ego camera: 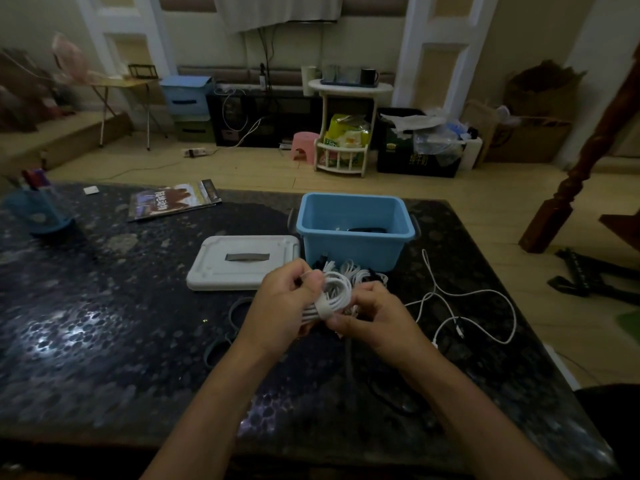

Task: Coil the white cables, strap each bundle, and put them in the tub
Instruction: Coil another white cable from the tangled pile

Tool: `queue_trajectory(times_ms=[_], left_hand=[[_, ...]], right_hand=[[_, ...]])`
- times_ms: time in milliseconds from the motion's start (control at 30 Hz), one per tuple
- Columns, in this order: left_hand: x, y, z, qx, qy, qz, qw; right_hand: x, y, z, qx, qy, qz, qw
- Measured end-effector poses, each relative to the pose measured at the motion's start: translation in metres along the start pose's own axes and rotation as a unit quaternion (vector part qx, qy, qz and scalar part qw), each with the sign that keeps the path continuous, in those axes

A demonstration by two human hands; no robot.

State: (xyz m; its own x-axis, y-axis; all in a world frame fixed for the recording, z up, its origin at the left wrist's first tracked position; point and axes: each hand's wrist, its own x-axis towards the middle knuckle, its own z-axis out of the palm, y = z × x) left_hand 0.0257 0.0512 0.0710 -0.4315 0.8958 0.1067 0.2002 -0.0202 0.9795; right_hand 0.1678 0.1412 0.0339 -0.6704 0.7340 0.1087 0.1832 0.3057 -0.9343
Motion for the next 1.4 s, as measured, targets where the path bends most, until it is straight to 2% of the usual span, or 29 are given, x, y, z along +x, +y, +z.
queue_trajectory(times_ms=[67, 167, 367, 533, 767, 867, 967, 1100, 1233, 1400], left_hand=[[-0.002, -0.001, 0.002, 0.015, -0.018, 0.003, 1.000], [-0.003, -0.003, 0.004, 0.034, -0.038, 0.011, 0.999], [-0.004, -0.012, 0.002, 0.111, -0.107, 0.049, 0.987], [-0.002, -0.018, -0.001, 0.201, -0.091, 0.096, 0.971], [-0.012, -0.014, 0.012, 0.244, -0.129, 0.112, 0.955], [-0.012, -0.014, 0.014, 0.232, -0.135, 0.085, 0.960], [-0.011, -0.013, 0.014, 0.218, -0.120, 0.040, 0.968], [-0.011, -0.017, 0.018, 0.196, -0.106, 0.024, 0.975], [-0.011, -0.017, 0.018, 0.107, -0.121, 0.023, 0.987], [-0.010, -0.022, 0.023, 0.123, -0.126, 0.028, 0.984]], right_hand=[[0.001, 0.002, -0.002, -0.014, -0.008, -0.004, 1.000], [-0.001, 0.002, -0.006, 0.057, -0.063, 0.037, 0.996], [-0.001, 0.001, -0.020, 0.037, -0.090, 0.082, 0.992], [0.000, -0.007, -0.030, 0.220, -0.090, 0.221, 0.946], [-0.001, -0.008, -0.013, 0.263, -0.004, 0.243, 0.934], [0.000, -0.010, -0.012, 0.264, 0.031, 0.239, 0.934], [0.002, -0.004, -0.011, 0.216, 0.074, 0.234, 0.945], [0.001, -0.003, -0.012, 0.230, 0.071, 0.218, 0.946], [-0.002, -0.004, -0.016, 0.214, 0.074, 0.192, 0.955], [-0.005, -0.010, -0.007, 0.169, 0.093, 0.149, 0.970]])
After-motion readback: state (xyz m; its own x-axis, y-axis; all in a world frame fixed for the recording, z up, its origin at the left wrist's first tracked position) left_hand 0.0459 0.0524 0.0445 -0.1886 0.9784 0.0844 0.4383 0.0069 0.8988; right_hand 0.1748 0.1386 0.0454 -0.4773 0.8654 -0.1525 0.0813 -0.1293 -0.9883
